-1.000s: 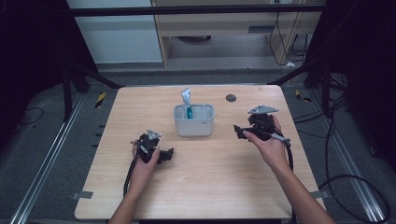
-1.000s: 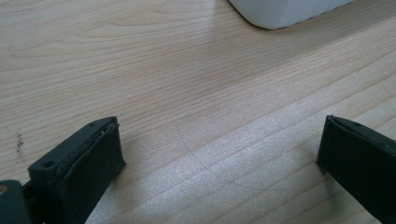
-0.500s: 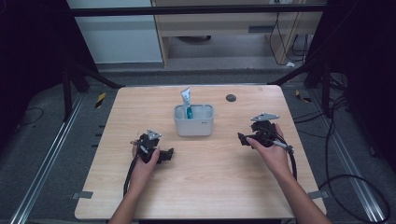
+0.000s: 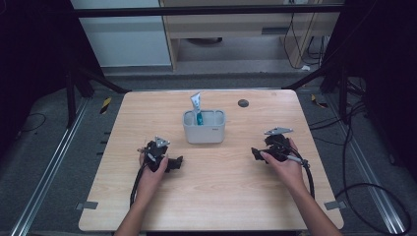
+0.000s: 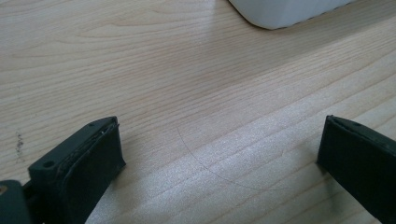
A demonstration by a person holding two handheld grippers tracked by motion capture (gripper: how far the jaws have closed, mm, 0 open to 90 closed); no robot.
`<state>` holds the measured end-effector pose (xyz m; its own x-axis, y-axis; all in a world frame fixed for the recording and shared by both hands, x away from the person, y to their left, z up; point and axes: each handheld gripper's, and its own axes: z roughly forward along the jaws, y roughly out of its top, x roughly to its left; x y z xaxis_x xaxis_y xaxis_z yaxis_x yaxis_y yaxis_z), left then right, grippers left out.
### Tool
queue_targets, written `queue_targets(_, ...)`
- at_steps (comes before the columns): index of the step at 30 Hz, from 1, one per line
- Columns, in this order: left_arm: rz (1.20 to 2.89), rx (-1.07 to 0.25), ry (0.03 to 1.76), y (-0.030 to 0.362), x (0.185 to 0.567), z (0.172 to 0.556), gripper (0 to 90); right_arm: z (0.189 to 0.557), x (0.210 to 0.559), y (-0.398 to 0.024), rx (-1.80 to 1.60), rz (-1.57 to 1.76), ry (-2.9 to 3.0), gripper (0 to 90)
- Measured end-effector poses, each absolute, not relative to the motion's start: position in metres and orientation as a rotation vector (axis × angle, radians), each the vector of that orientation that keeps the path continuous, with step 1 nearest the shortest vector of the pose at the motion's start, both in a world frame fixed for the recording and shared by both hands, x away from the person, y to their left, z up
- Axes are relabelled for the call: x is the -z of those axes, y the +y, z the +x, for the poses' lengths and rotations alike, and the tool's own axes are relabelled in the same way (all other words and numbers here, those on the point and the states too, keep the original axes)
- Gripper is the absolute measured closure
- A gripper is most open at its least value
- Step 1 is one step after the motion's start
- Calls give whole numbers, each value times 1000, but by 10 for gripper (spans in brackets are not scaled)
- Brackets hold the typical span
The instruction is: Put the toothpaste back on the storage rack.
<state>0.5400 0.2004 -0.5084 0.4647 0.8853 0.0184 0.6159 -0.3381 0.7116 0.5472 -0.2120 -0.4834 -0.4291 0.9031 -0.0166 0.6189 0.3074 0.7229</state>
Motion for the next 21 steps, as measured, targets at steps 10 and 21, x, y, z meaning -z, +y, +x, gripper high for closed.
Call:
queue_targets(10,2079,-541,1242,201,508,540,0,552,499,-220,-886,1415,2128,101)
queue_targets(21,2074,-542,1243,200,508,540,0,553,508,-222,-893,1440,2100,96)
